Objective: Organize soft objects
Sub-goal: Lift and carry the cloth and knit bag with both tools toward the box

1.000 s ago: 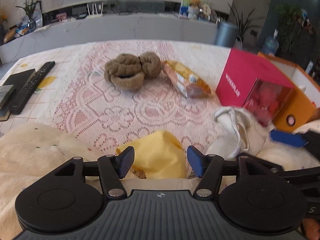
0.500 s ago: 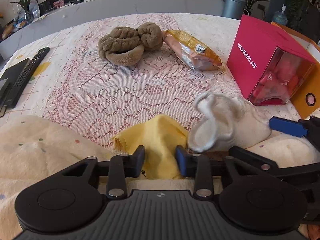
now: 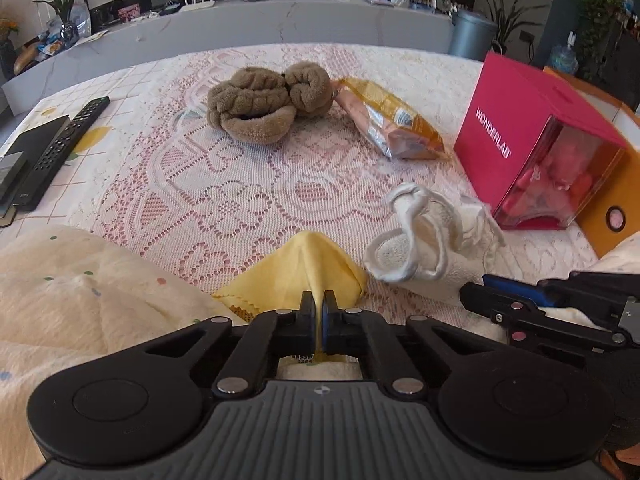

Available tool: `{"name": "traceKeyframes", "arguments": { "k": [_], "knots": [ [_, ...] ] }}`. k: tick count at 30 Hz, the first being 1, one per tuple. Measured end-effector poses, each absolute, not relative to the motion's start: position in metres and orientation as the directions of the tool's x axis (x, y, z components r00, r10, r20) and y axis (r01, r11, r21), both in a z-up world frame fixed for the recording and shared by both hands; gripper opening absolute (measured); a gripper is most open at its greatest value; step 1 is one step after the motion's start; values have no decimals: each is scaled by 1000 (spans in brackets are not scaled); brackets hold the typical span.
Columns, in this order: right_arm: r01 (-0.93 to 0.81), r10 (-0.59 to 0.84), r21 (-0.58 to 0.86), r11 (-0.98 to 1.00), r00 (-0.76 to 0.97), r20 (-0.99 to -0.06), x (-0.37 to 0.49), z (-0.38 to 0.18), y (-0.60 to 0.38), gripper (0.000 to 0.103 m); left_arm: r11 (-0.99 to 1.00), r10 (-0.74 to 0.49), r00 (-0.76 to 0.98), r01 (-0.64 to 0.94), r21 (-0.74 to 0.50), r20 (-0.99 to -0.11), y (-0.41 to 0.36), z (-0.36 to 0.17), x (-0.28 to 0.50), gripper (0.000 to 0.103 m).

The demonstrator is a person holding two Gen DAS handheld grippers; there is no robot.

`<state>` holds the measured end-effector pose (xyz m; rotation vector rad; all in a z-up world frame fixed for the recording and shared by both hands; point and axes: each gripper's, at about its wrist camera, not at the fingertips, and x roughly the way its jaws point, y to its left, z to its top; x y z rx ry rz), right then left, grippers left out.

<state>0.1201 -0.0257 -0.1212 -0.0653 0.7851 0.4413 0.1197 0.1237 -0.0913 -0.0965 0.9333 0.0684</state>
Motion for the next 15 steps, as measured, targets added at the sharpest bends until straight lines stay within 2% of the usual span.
{"name": "traceKeyframes", "arguments": {
  "k": [15],
  "knots": [
    [-353, 369, 135, 926, 768, -524, 83, -55, -51, 4, 950, -72, 786, -132, -281, -613, 137, -42, 89, 2]
  ]
}}
